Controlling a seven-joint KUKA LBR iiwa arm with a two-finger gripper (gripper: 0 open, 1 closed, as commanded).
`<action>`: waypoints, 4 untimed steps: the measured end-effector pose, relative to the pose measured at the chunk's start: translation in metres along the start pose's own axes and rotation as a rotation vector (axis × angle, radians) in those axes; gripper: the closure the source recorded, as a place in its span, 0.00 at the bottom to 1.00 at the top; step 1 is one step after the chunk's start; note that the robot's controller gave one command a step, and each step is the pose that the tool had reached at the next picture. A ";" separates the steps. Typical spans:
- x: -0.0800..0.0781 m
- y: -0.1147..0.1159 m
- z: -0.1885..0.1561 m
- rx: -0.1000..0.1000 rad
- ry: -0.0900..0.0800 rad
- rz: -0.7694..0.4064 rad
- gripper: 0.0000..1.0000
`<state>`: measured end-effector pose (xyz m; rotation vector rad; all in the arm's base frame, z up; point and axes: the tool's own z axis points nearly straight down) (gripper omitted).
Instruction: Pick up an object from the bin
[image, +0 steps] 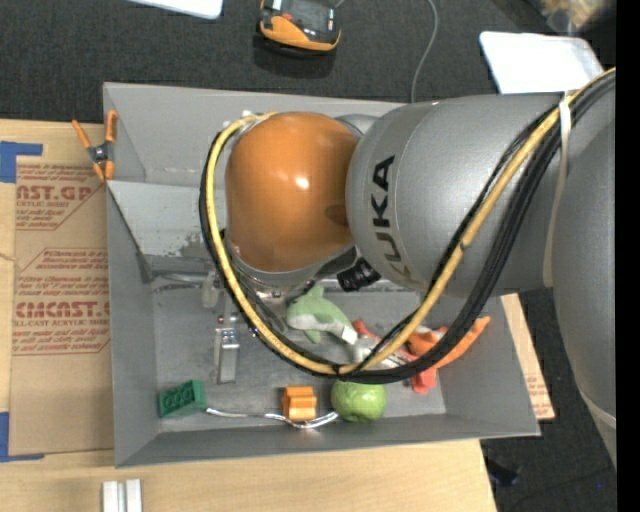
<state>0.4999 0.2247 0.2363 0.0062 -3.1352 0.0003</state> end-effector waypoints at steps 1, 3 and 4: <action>-0.002 -0.001 -0.005 -0.002 -0.008 0.003 0.00; 0.006 0.024 0.077 -0.003 -0.012 -0.080 0.00; -0.007 0.022 0.132 0.001 -0.005 -0.550 0.00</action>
Offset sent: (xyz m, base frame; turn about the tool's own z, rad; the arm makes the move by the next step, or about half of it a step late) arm -0.0100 0.0226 -0.1663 -0.6151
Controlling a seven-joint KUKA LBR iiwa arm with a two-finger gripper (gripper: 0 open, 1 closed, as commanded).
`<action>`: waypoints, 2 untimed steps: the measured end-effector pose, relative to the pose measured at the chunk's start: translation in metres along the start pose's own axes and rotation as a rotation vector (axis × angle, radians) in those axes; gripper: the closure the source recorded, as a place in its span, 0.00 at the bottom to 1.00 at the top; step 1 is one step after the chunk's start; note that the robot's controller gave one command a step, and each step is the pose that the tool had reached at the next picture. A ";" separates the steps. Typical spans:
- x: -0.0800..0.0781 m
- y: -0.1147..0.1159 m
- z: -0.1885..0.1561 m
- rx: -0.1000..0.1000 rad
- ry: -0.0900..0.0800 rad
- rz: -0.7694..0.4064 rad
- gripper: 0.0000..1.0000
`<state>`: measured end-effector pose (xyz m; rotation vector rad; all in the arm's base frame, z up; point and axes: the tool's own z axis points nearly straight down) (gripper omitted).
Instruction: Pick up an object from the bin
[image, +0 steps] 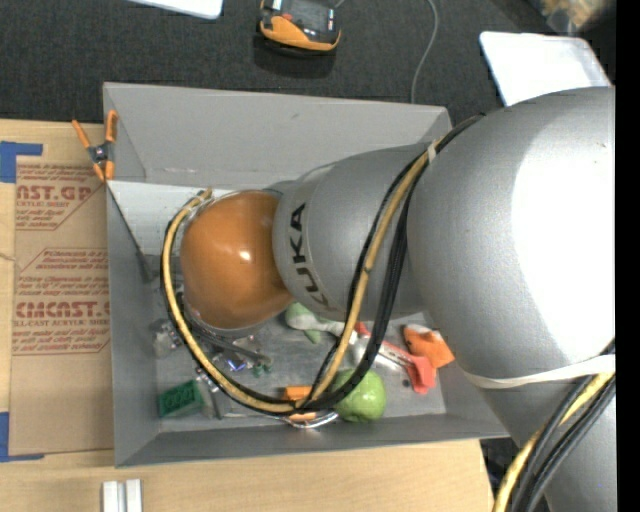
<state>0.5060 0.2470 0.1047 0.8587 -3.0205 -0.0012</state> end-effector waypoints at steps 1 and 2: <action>0.018 0.012 0.032 0.003 -0.026 0.045 0.00; 0.015 0.011 0.035 0.001 -0.013 -0.034 1.00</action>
Offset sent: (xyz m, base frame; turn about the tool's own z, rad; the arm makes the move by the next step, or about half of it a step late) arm -0.0186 0.0004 -0.0347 -0.0350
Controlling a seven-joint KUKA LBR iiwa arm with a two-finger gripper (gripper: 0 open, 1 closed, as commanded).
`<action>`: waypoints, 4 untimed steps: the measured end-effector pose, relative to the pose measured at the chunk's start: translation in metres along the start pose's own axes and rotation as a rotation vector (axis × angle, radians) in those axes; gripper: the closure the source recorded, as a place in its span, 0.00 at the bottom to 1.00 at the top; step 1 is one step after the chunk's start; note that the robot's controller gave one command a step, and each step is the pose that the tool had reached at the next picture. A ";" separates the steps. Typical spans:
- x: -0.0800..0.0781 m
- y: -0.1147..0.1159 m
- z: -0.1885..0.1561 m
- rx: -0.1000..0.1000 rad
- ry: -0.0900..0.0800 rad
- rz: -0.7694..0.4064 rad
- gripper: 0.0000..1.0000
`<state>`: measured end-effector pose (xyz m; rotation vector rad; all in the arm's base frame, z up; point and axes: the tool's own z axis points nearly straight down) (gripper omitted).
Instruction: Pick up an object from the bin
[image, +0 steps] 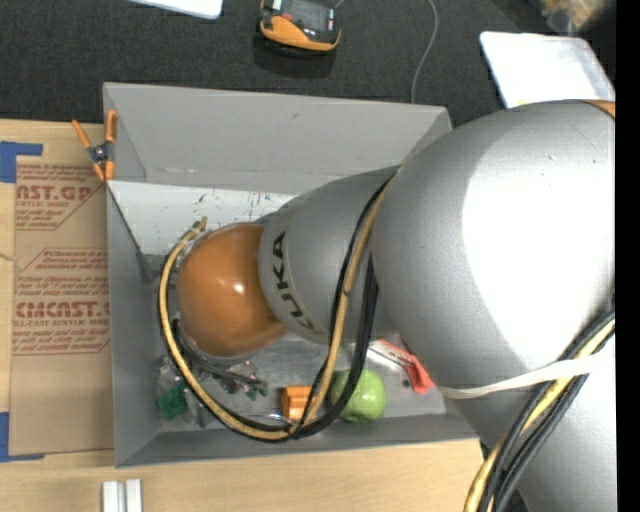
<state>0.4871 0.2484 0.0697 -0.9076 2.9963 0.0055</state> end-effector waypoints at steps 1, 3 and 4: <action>0.000 0.000 0.000 -0.001 0.001 -0.001 1.00; -0.001 0.002 -0.124 -0.003 0.002 -0.001 1.00; 0.002 0.003 -0.086 -0.005 0.012 -0.001 1.00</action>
Offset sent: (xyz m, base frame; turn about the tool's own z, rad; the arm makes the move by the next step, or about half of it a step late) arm 0.0000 0.0001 0.0409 -0.0009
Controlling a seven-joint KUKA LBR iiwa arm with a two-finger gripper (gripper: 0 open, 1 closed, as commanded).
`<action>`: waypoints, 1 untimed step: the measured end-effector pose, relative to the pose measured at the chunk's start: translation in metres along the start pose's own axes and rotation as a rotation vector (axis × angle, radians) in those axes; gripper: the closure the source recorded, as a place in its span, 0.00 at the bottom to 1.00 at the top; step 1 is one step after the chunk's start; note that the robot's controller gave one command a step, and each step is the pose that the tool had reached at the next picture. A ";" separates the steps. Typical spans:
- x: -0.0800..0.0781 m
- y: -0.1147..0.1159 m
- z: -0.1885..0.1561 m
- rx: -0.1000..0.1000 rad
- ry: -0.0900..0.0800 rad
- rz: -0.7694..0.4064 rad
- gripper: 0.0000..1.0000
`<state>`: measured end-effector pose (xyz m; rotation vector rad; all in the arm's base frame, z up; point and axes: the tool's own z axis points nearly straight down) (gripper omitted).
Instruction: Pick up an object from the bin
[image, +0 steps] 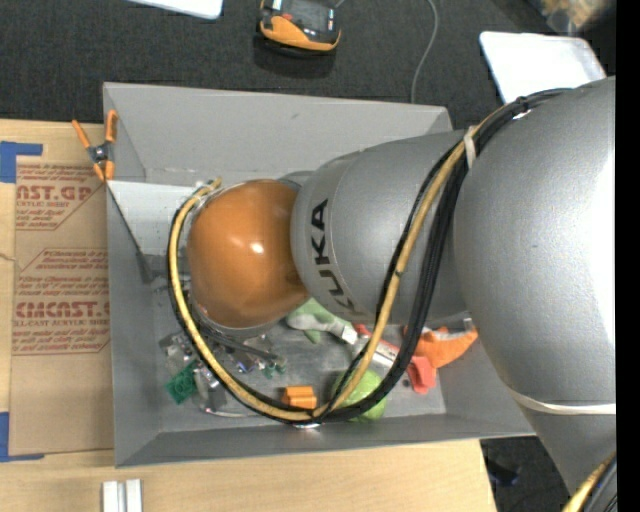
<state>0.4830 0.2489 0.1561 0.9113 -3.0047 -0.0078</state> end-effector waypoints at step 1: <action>-0.003 0.000 -0.037 0.001 -0.013 -0.001 1.00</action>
Offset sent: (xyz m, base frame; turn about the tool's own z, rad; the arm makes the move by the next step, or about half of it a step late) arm -0.0003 0.0000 0.0503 -0.0003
